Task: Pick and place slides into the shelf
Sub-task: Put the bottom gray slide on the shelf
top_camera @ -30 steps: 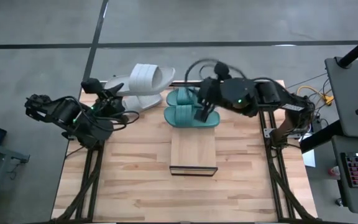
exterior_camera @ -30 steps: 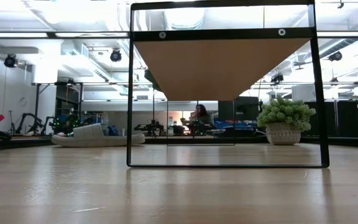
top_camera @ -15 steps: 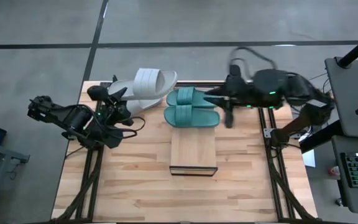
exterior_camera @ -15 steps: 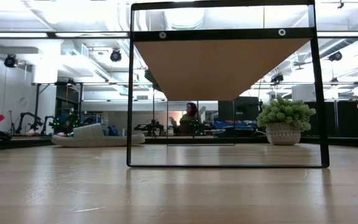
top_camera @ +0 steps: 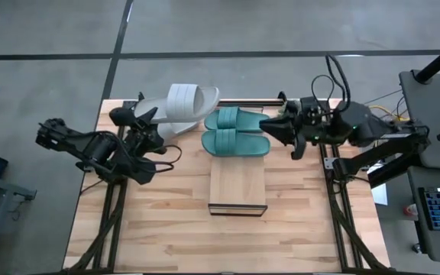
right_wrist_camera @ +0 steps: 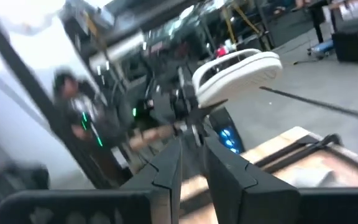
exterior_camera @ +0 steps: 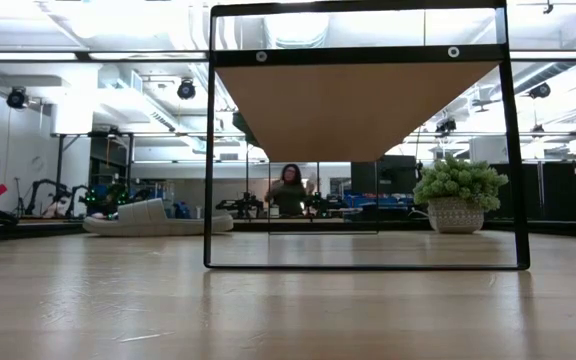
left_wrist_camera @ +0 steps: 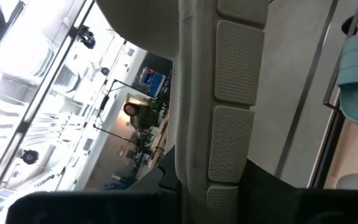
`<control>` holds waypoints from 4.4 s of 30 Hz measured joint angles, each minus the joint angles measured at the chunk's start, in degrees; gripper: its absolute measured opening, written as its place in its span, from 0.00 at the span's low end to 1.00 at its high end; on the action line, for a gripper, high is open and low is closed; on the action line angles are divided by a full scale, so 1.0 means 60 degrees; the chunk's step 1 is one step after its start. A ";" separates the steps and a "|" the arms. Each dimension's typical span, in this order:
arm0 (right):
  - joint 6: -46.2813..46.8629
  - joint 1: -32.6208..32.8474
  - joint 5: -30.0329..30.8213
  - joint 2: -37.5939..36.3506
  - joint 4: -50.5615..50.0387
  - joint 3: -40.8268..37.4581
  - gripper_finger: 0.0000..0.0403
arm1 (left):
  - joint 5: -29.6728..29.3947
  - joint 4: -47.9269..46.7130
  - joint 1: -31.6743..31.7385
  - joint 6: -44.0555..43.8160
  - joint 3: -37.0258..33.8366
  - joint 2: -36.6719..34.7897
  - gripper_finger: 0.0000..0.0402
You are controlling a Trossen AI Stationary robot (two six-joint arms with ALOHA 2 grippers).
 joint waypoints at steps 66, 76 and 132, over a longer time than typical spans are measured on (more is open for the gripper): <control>0.8774 -0.1323 -0.1260 0.2883 -0.3527 0.2908 0.56 | -0.0431 0.0033 0.0047 0.1720 -0.0160 0.2112 0.09; 0.8165 -0.1748 -0.1280 0.4054 -0.5289 0.5061 0.56 | -0.0431 0.0094 0.0055 0.1713 -0.0156 0.2112 0.09; 0.7049 -0.1778 -0.1601 0.5419 -0.5663 0.6466 0.03 | -0.0428 0.0798 0.0055 0.1691 -0.0163 0.2119 0.09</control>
